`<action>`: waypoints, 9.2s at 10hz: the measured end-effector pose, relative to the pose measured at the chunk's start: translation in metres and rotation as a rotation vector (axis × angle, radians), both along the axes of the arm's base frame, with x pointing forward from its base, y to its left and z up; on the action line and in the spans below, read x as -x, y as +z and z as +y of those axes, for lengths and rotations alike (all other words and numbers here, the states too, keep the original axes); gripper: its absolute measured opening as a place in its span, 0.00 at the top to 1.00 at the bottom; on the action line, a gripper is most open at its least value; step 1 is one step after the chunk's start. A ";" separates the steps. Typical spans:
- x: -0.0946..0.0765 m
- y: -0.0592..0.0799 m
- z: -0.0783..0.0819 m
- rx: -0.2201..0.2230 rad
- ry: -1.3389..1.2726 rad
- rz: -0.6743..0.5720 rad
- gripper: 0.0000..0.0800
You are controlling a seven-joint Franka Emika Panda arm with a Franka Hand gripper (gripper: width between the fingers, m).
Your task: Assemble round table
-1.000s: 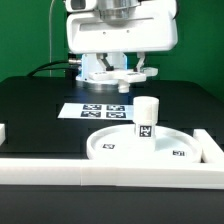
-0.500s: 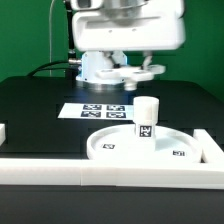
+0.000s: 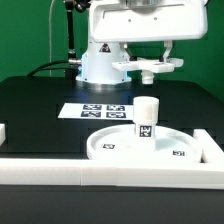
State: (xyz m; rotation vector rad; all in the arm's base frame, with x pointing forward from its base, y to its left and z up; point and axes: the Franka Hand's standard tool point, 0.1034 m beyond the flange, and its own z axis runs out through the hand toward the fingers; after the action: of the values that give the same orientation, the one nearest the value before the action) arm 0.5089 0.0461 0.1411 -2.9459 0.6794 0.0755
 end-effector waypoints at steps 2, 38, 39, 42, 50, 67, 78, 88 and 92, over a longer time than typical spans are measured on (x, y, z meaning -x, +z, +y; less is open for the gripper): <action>-0.022 0.003 0.002 0.010 0.080 -0.011 0.44; -0.052 -0.038 -0.012 0.035 0.246 -0.027 0.44; -0.052 -0.038 -0.012 0.035 0.246 -0.027 0.44; -0.052 -0.038 -0.011 0.036 0.225 -0.024 0.44; -0.052 -0.039 -0.008 0.010 -0.438 0.019 0.44; -0.057 -0.038 -0.013 -0.159 -1.726 0.175 0.44; -0.060 -0.014 0.001 -0.162 -1.324 0.141 0.19; -0.064 -0.010 0.017 -0.113 -0.477 0.003 0.19; -0.063 -0.009 0.032 0.035 0.103 -0.130 0.19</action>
Offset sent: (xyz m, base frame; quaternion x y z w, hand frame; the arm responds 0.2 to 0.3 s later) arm 0.0355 -0.0050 0.0105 0.0091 -0.0373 -0.0325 0.9987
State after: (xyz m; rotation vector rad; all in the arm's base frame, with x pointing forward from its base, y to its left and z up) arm 0.5715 0.0781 0.1321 -2.9857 0.5170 -0.1189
